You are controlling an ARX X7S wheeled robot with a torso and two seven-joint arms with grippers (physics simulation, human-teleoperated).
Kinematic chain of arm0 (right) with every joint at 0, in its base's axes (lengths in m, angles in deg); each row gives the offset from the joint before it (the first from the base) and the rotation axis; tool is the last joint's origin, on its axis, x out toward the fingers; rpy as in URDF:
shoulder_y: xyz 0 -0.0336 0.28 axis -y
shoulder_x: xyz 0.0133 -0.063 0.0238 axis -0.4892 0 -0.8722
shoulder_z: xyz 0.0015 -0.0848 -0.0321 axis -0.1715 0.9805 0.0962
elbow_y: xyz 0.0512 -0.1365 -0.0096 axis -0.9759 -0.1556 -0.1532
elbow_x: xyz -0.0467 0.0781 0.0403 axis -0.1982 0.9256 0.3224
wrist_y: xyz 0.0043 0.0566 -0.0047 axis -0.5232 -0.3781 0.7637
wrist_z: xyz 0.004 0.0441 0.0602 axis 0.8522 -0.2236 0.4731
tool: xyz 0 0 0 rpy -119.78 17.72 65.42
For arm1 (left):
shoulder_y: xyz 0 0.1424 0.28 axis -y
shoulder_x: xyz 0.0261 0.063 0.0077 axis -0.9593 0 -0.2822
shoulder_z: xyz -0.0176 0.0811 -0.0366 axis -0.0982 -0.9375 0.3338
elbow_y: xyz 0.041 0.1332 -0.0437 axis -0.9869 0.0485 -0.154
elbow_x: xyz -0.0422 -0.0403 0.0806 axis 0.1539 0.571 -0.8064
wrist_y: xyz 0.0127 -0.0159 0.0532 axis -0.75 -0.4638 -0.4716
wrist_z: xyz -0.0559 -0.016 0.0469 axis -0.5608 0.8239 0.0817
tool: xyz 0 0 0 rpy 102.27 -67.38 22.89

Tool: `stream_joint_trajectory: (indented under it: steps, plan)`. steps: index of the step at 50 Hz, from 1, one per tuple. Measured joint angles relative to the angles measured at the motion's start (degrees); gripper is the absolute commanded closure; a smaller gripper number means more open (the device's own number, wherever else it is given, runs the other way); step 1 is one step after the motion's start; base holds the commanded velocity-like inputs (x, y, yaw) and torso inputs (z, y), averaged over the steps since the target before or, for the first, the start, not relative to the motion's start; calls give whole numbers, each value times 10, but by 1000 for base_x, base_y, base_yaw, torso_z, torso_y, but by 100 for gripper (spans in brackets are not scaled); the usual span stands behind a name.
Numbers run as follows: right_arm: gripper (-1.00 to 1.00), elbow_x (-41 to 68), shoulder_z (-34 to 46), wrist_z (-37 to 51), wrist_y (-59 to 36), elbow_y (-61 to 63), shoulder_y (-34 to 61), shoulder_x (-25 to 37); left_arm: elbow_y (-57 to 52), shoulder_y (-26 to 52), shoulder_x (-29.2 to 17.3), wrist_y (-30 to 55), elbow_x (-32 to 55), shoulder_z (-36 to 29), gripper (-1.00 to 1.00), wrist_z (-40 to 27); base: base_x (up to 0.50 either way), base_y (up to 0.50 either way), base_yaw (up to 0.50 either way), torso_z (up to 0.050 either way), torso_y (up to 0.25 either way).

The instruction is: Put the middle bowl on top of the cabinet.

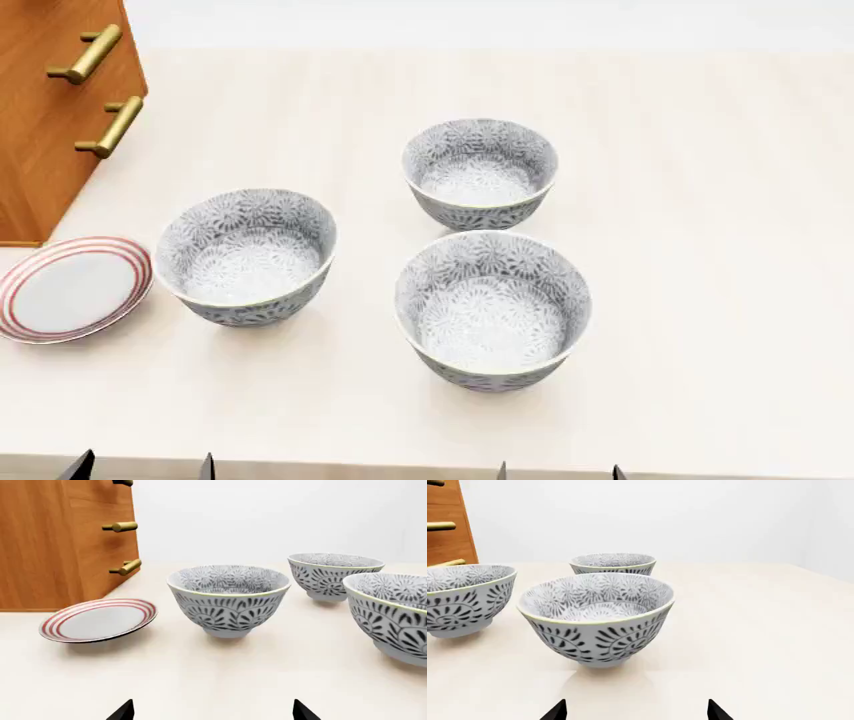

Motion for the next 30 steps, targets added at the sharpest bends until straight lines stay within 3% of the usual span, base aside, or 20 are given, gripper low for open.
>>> stream_joint_trajectory:
  steps: [19, 30]
  plan:
    - [-100, 20, 26, 31, 0, 18, -5, 24, -15, -2, -27, 12, 30, -29, -100, -23, 0, 0, 0, 0, 0]
    - [-100, 44, 16, 50, -5, 95, -45, 42, -64, -19, -40, 28, 51, -37, -100, -31, 0, 0, 0, 0, 0]
